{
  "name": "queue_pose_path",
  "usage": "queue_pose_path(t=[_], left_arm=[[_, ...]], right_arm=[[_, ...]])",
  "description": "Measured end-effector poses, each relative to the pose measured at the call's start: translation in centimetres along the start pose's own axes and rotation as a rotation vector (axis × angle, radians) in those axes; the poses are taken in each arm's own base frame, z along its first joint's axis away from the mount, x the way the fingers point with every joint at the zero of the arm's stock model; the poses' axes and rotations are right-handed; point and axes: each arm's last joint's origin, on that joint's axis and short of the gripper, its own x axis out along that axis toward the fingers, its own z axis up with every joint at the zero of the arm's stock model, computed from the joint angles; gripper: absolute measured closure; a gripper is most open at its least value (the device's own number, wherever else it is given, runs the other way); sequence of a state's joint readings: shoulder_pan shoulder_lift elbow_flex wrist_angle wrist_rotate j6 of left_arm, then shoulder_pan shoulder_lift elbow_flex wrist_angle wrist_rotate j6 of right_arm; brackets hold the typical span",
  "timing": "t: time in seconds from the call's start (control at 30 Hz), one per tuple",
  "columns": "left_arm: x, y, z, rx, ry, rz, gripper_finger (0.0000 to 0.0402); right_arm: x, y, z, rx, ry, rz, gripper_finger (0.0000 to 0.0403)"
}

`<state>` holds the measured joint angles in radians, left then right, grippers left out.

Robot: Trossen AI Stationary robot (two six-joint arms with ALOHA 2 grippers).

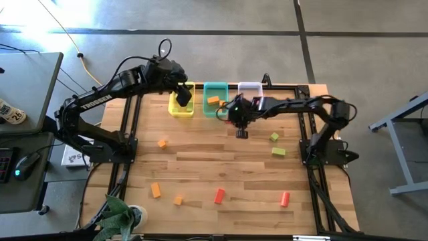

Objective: Sort & place blocks by color
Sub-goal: Put the orange block into the white bin

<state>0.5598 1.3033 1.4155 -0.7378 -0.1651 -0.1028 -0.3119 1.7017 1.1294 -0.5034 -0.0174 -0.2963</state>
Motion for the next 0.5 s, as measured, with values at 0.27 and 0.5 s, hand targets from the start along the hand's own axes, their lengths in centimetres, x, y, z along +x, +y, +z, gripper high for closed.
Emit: queue_pose_path(t=[0.27, 0.5], left_arm=[[0.1, 0.1, -0.8, -0.067, 0.079, 0.012, 0.0209], [0.5, -0.2, -2.2, -0.151, 0.222, 0.062, 0.0209]], right_arm=[[-5.2, -3.9, -1.2, 0.108, -0.048, -0.207, 0.0371], [-5.9, -8.2, -3.5, 0.251, 0.024, -0.346, 0.0371]])
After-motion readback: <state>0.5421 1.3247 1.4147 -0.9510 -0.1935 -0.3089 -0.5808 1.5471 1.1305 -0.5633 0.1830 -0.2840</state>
